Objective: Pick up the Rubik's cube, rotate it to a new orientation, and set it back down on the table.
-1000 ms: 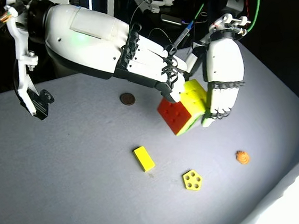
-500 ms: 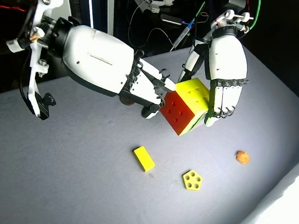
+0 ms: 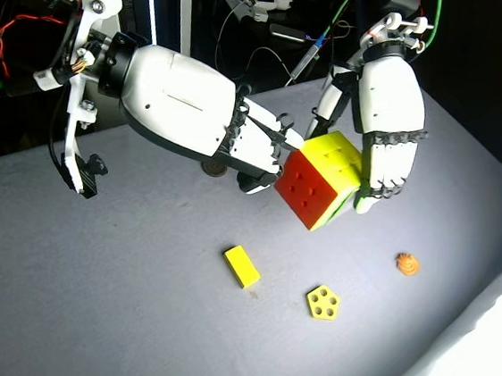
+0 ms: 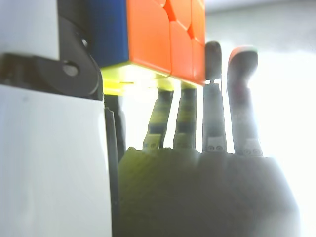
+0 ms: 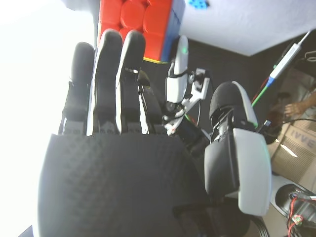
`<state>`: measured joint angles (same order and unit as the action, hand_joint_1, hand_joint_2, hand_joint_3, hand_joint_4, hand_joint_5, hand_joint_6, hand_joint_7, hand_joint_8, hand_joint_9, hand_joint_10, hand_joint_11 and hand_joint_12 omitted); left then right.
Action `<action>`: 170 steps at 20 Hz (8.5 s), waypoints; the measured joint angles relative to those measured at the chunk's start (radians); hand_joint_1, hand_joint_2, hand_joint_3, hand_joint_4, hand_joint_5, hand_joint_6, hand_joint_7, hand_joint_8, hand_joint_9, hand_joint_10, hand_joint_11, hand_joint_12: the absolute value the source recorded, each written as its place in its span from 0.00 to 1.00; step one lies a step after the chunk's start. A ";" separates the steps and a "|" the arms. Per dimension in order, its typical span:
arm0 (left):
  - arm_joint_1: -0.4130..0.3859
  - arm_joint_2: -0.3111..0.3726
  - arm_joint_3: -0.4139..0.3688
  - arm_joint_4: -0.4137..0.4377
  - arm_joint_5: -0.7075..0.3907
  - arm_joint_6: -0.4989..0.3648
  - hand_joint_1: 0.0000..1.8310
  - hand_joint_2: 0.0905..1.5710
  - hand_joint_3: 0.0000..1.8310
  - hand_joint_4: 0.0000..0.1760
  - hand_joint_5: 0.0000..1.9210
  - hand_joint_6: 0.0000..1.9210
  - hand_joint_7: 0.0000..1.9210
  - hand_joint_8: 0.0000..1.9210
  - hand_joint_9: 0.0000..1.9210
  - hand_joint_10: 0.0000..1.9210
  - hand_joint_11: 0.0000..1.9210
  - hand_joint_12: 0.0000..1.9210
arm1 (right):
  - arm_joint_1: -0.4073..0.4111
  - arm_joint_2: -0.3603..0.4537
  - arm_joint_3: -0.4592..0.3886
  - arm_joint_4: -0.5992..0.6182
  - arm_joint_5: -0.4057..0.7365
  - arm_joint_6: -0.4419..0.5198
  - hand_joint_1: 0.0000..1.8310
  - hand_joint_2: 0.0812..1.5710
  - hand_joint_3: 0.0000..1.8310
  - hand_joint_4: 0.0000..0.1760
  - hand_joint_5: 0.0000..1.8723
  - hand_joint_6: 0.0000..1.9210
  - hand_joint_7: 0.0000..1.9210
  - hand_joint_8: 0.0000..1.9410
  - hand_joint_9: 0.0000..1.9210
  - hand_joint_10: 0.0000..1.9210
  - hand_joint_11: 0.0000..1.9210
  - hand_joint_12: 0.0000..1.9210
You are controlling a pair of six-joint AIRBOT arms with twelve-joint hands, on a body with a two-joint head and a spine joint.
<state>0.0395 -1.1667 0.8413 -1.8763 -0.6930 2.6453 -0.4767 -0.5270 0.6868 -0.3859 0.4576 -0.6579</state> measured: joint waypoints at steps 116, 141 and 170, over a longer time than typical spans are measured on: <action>0.066 0.003 0.005 0.115 0.004 -0.080 0.57 0.87 0.00 0.11 0.27 0.87 0.28 0.93 0.24 1.00 0.22 1.00 | 0.073 -0.042 -0.015 0.233 -0.223 -0.079 0.05 0.76 0.00 0.00 0.04 0.00 0.06 0.00 0.03 0.09 0.00 0.50; 0.360 -0.027 0.050 0.623 0.076 -0.516 0.59 0.85 0.00 0.05 0.31 0.81 0.31 0.90 0.25 1.00 0.22 1.00 | 0.066 -0.054 -0.016 0.234 -0.208 -0.080 0.04 0.76 0.00 0.00 0.00 0.00 0.01 0.00 0.02 0.00 0.00 0.05; 0.258 0.079 -0.025 0.475 0.177 -0.335 0.18 0.50 0.00 0.38 0.00 0.00 0.00 0.00 0.00 0.00 0.02 0.01 | 0.048 -0.056 -0.025 0.235 -0.215 -0.080 0.07 0.76 0.00 0.00 0.00 0.00 0.03 0.00 0.03 0.00 0.00 0.00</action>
<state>0.2977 -1.0874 0.8162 -1.4010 -0.5156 2.3104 -0.4290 -0.5831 0.6621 -0.1509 0.2424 -0.7376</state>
